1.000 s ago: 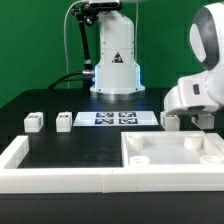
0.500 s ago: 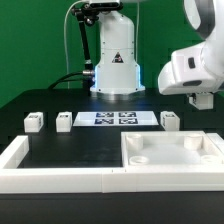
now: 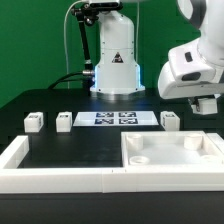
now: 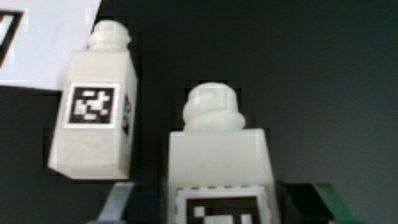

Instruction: Assemble square table

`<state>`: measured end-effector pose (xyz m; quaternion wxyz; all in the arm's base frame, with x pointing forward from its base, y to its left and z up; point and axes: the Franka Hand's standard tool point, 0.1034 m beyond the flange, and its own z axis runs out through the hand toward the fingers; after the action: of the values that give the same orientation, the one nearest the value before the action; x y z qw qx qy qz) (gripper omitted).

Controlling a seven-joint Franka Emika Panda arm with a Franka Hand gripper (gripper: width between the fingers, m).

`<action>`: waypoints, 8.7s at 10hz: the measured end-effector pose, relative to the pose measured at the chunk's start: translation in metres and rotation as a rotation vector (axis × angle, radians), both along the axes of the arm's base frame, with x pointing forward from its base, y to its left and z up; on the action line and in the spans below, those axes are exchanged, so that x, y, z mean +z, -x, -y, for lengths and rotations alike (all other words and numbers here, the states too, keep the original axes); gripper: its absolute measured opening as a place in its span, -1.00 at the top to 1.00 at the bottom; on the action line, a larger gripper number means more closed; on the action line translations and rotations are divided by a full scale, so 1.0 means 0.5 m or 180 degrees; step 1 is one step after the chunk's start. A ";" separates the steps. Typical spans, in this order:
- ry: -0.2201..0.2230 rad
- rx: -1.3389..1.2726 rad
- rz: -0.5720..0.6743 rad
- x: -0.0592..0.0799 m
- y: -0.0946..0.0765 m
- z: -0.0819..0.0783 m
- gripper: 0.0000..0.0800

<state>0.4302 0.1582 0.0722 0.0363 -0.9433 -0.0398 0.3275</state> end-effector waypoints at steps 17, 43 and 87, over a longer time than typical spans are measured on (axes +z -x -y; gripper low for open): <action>-0.0382 -0.0278 0.3540 0.088 -0.191 0.019 0.27; -0.0386 0.0218 0.3833 -0.016 -0.358 0.092 0.27; -0.0345 0.0186 0.1896 0.041 -0.390 0.074 0.26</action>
Offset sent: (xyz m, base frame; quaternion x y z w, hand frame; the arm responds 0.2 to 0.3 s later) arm 0.0253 -0.0167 0.0300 -0.0019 0.1609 -0.0131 0.9869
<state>0.6253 0.1213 0.0929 0.0640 -0.9930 -0.0933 0.0348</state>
